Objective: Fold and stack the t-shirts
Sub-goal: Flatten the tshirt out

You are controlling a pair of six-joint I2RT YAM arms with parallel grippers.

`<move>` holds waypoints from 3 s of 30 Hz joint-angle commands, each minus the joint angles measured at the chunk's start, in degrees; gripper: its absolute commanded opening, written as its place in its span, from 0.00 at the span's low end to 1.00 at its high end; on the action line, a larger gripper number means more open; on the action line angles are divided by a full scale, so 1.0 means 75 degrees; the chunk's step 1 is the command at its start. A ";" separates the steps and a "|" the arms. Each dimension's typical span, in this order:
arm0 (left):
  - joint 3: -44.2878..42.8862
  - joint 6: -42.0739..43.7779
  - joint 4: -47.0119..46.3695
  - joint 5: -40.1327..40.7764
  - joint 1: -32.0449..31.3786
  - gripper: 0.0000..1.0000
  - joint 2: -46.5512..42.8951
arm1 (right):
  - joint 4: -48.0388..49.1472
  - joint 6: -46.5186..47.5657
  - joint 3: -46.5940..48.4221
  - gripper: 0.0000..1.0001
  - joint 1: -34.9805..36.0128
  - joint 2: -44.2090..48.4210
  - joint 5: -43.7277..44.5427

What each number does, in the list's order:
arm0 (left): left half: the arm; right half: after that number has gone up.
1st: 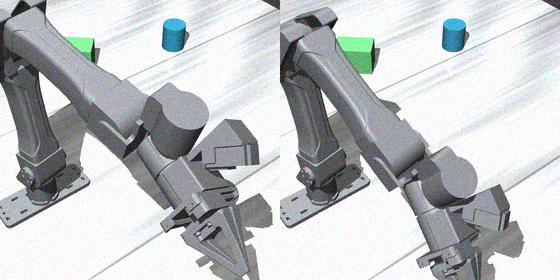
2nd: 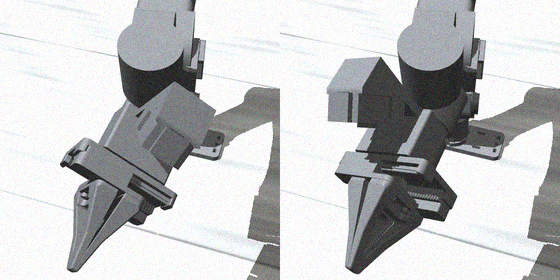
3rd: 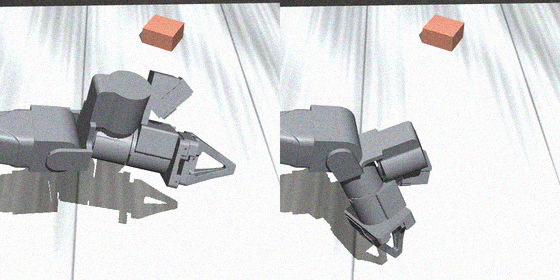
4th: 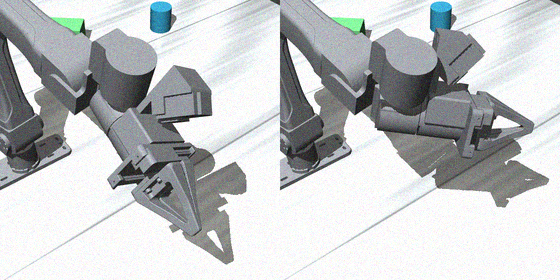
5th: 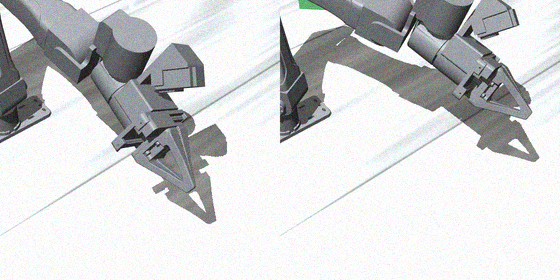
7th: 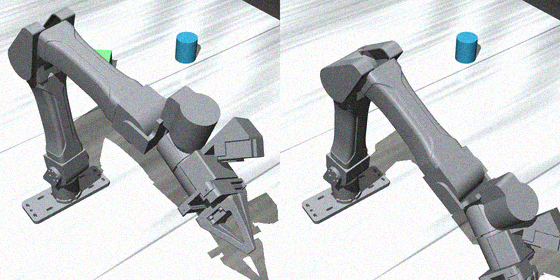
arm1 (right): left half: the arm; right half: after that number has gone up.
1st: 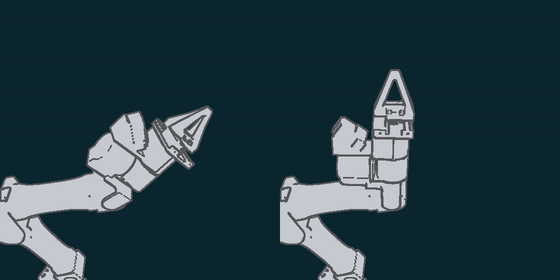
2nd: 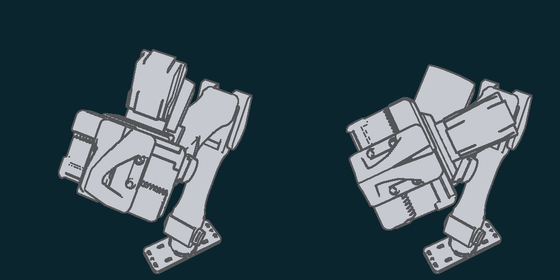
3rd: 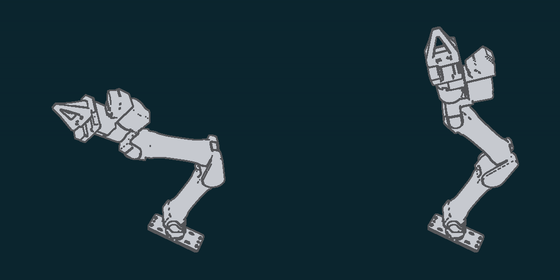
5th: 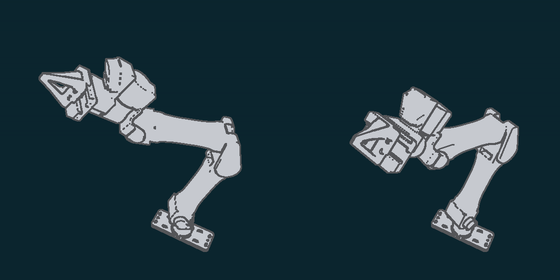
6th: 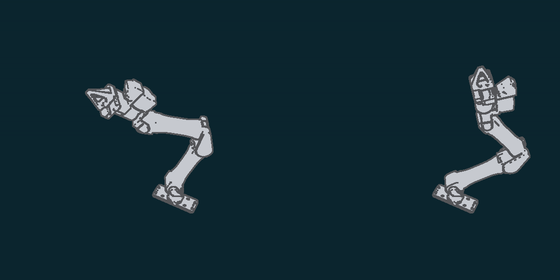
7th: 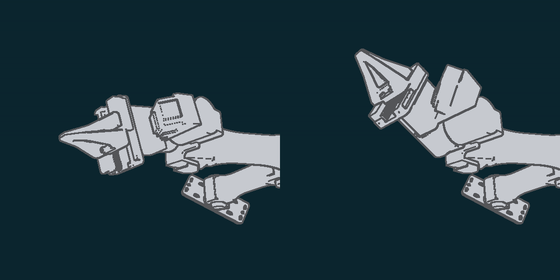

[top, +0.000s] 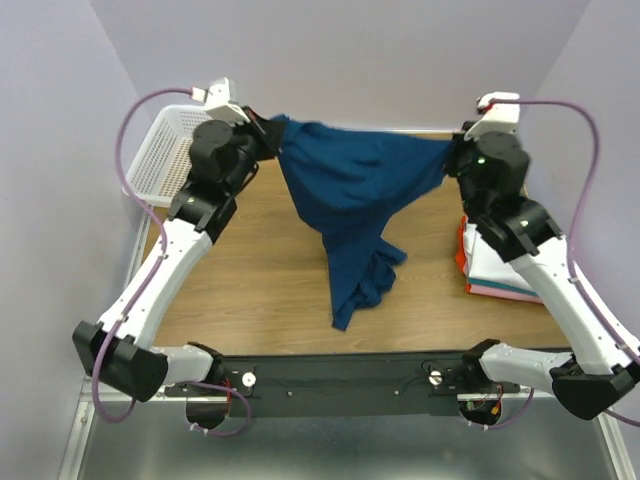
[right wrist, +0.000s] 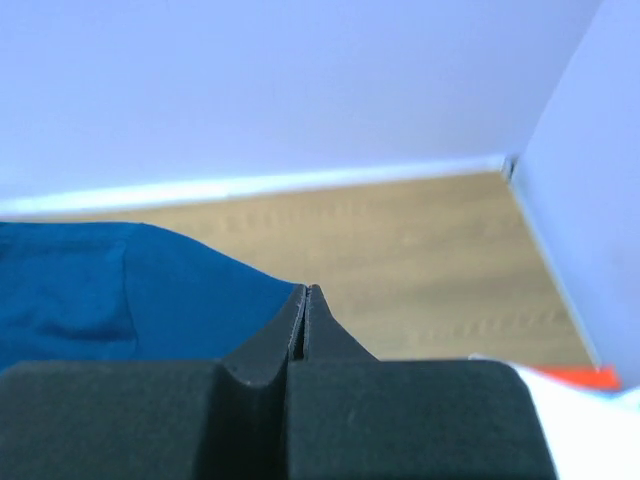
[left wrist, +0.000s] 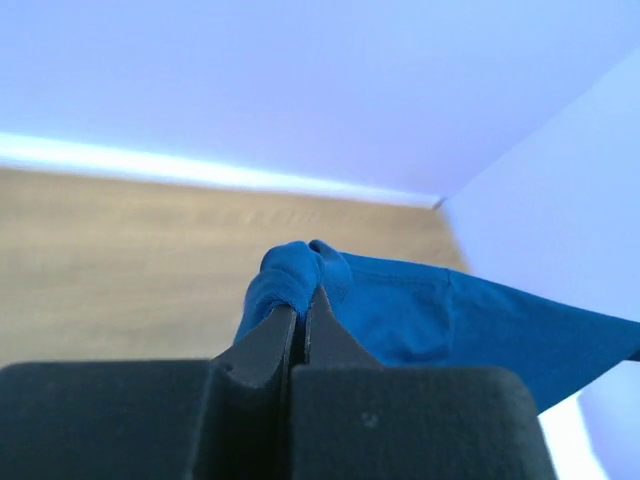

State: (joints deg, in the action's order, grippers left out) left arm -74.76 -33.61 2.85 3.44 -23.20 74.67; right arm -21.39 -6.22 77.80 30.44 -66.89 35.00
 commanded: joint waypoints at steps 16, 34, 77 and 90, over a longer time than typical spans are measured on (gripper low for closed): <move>-0.4492 0.0567 0.0065 -0.2344 -0.0715 0.00 -0.1800 | 0.0168 0.1040 0.4356 0.01 0.0043 0.1102 -0.3752; -0.2936 0.0602 -0.0147 -0.0196 -0.0715 0.00 -0.1416 | 0.0051 0.1238 0.4323 0.01 0.0043 0.0062 -0.1436; 0.3359 -0.0746 -0.0345 -0.0072 -0.0504 0.98 0.1832 | 0.0391 -0.0284 0.3666 1.00 -0.2031 -0.8201 -0.5733; 0.2563 -0.0805 -0.0147 0.0314 -0.0481 0.98 0.3238 | 0.0426 -0.1162 0.1491 1.00 -0.2031 -0.8004 -0.5288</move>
State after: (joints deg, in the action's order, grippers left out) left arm -53.10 -39.05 0.99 4.84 -26.85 97.30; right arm -15.35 -10.52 96.33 15.16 -128.29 -5.67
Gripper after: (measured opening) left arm 0.984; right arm 0.997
